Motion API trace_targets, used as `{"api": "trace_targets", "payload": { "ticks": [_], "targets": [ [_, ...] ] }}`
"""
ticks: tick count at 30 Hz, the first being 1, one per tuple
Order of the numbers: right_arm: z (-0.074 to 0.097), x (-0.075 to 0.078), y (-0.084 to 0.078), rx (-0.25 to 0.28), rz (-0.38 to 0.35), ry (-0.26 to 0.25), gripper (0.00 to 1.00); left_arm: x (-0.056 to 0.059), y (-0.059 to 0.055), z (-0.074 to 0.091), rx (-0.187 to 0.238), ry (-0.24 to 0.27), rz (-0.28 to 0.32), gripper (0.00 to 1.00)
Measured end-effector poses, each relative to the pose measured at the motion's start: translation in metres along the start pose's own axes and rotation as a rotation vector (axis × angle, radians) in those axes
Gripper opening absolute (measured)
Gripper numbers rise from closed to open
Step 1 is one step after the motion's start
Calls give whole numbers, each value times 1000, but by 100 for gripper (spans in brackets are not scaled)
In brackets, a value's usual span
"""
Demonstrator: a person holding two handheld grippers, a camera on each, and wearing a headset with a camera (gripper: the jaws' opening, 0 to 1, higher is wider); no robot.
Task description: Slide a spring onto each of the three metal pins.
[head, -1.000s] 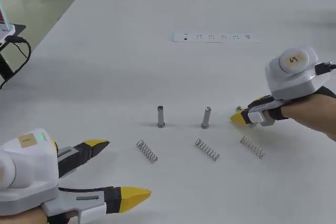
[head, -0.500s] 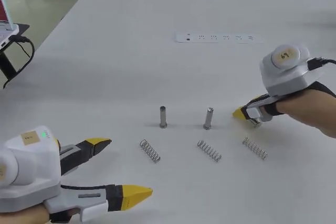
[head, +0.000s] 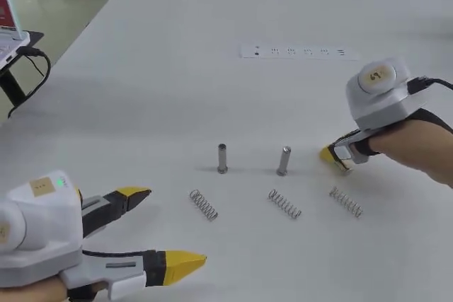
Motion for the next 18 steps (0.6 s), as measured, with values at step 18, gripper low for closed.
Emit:
{"api": "trace_targets", "payload": {
  "ticks": [18],
  "targets": [
    [0,-2,3,-33,-25,-34,6,-2,-1,2,3,0,5,81]
  ]
}}
Point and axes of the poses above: the centre of the closed fingertips' face, and the gripper's own axes: z roughly backward along the fingers, x roughly to its right, y roughly out of its top, the point moved 2 cm from there along z, roughly backward along the fingers, and after that the axes turned 10 degrees about y, right-handed, at the moved point
